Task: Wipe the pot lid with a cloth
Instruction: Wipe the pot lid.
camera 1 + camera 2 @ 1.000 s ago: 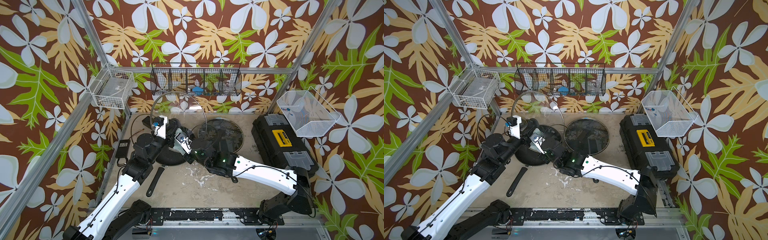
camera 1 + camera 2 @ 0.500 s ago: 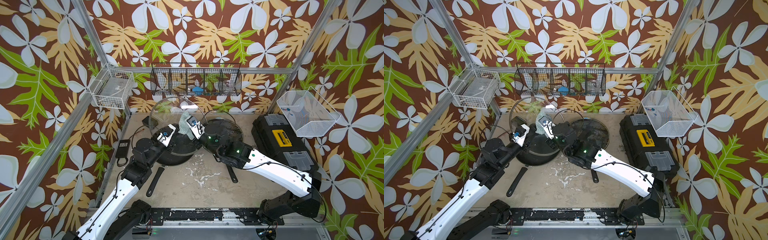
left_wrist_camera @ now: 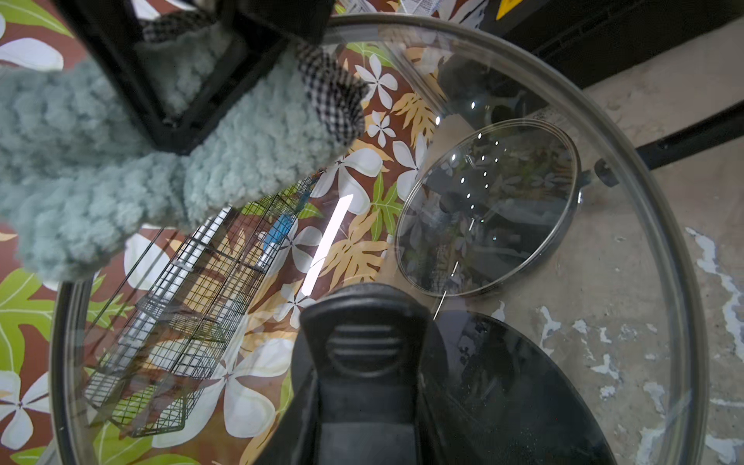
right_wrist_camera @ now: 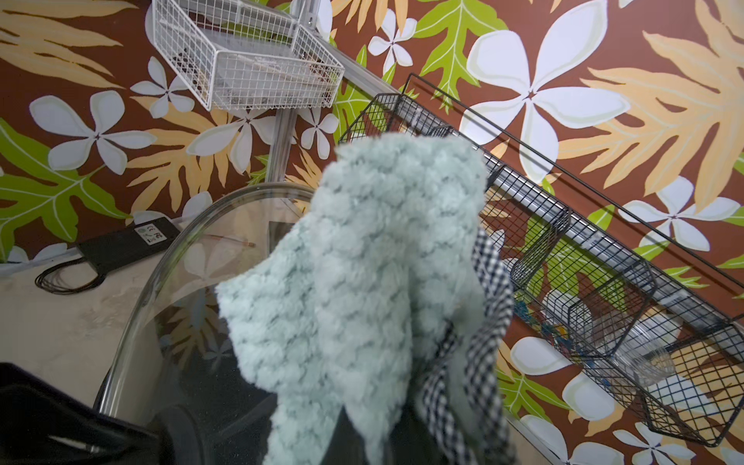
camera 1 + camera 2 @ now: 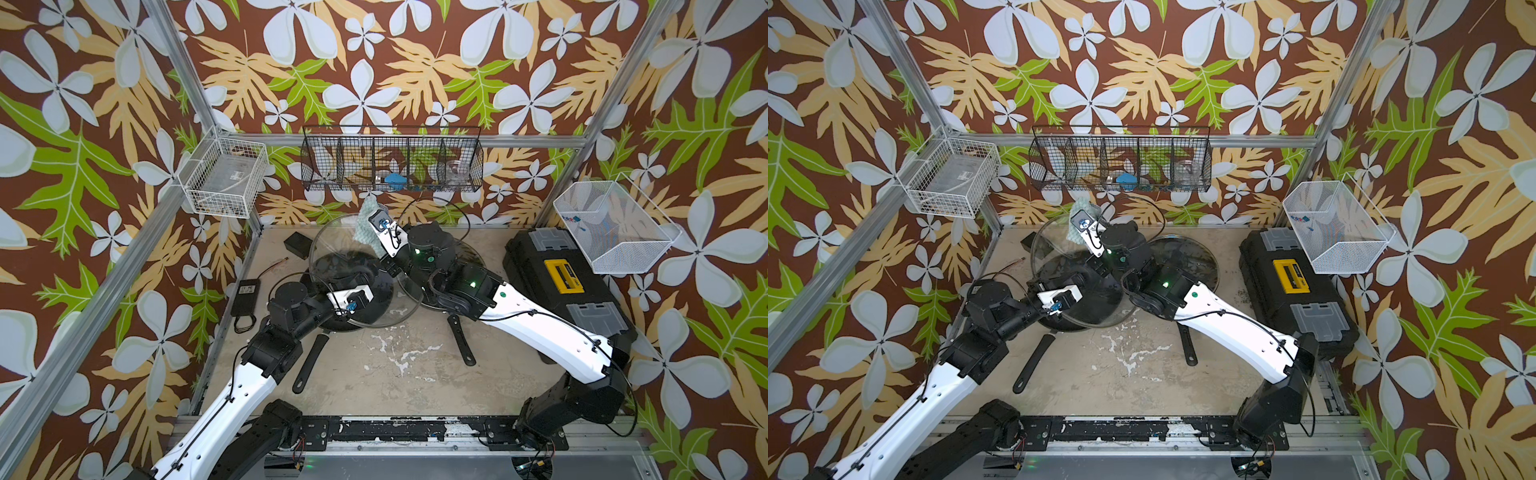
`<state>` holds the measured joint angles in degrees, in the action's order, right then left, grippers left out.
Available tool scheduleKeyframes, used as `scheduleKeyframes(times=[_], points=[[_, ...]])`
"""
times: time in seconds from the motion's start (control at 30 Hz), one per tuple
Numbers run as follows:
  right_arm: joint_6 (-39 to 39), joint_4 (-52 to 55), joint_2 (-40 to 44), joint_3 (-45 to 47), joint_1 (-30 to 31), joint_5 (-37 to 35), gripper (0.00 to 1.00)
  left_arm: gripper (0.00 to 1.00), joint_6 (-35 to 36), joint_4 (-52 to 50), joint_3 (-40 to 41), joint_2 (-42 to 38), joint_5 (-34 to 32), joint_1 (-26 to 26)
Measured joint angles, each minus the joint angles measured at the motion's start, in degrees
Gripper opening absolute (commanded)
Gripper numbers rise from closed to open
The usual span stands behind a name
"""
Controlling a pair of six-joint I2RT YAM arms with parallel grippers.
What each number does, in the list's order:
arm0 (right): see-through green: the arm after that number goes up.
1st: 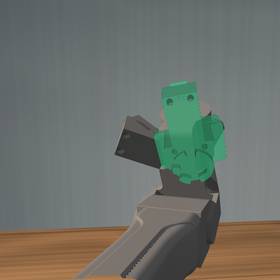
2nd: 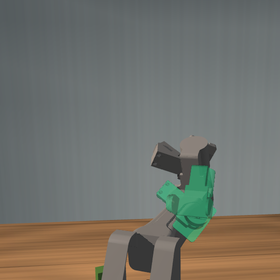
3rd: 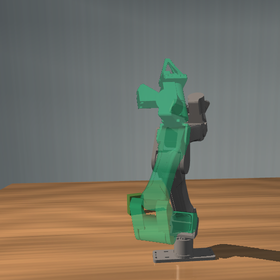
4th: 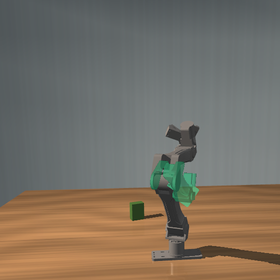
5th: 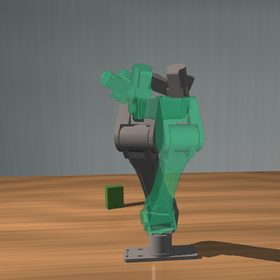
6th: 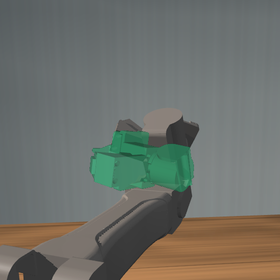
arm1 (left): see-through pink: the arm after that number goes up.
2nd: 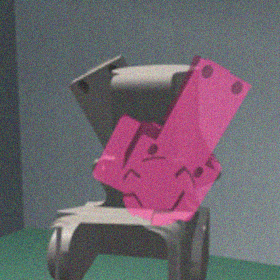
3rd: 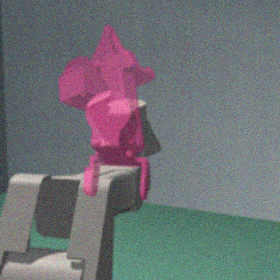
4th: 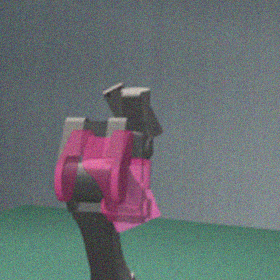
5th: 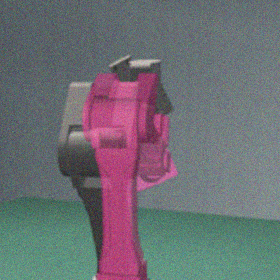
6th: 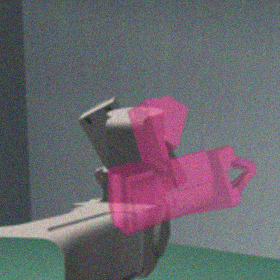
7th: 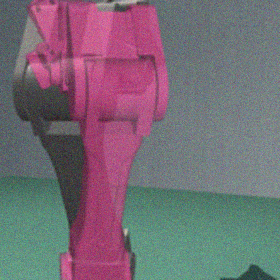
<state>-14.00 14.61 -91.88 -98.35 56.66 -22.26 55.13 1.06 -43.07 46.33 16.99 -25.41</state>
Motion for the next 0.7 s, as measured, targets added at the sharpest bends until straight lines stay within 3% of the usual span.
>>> scheduleKeyframes(times=[0.33, 0.7], points=[[-1.2, 1.1, 1.7, 5.3, 3.8, 0.6, 0.00, 0.00, 4.6, 0.5, 0.2, -0.2, 2.6, 0.0], [-0.4, 1.4, 3.0, 2.5, -1.2, -1.6, 0.00, 0.00, 13.1, 0.5, 2.4, -0.7, -0.5, 0.0]])
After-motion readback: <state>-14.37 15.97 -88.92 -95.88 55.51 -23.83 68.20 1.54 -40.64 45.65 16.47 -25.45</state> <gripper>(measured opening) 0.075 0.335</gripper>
